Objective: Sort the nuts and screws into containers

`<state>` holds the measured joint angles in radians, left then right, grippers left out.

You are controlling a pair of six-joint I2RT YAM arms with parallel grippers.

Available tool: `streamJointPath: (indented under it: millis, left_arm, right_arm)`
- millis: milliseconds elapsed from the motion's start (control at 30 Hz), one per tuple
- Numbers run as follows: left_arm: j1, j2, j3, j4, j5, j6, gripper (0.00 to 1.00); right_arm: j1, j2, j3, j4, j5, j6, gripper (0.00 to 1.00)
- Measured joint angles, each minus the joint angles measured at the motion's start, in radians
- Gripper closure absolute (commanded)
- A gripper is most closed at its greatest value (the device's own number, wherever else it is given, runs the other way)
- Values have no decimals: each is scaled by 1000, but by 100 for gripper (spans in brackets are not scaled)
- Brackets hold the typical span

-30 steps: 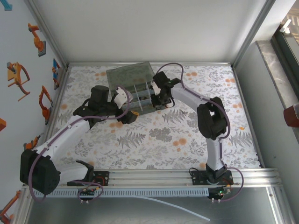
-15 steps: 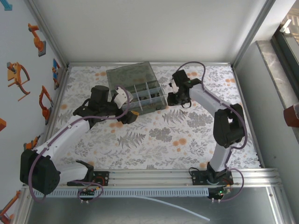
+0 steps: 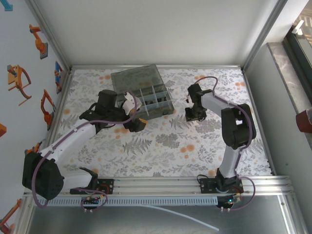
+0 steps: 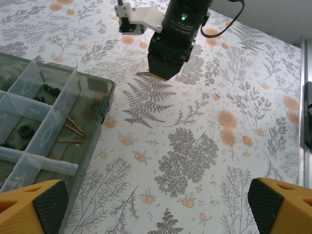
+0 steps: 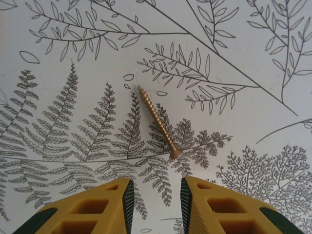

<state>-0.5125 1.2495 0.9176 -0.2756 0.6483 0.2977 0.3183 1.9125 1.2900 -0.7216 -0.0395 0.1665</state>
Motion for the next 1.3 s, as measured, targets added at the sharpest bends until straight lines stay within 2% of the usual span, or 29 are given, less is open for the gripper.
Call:
streamJointPath:
  millis: [233, 400, 567, 700, 900, 1033, 1167, 1300]
  left_arm:
    - [-11, 0, 0, 0, 8, 0, 3]
    - [-11, 0, 0, 0, 8, 0, 3]
    - [-11, 0, 0, -1, 8, 0, 3]
    - [-11, 0, 0, -1, 8, 0, 3]
    - [-11, 0, 0, -1, 8, 0, 3]
    - [-11, 0, 0, -1, 5, 1, 3]
    - [-11, -1, 0, -1, -2, 2, 3]
    - [-11, -3, 0, -1, -15, 3, 3]
  right_arm:
    - [0, 48, 31, 21, 32, -23, 71]
    - [0, 69, 56, 22, 39, -38, 75]
    - [0, 79, 72, 18, 32, -60, 94]
    - [0, 77, 72, 19, 18, -71, 100]
    - [18, 29, 28, 30, -69, -66, 100]
    - [64, -66, 26, 48, -148, -37, 100]
    - [137, -131, 97, 84, -225, 3, 100]
    - [187, -96, 210, 118, -275, 28, 100]
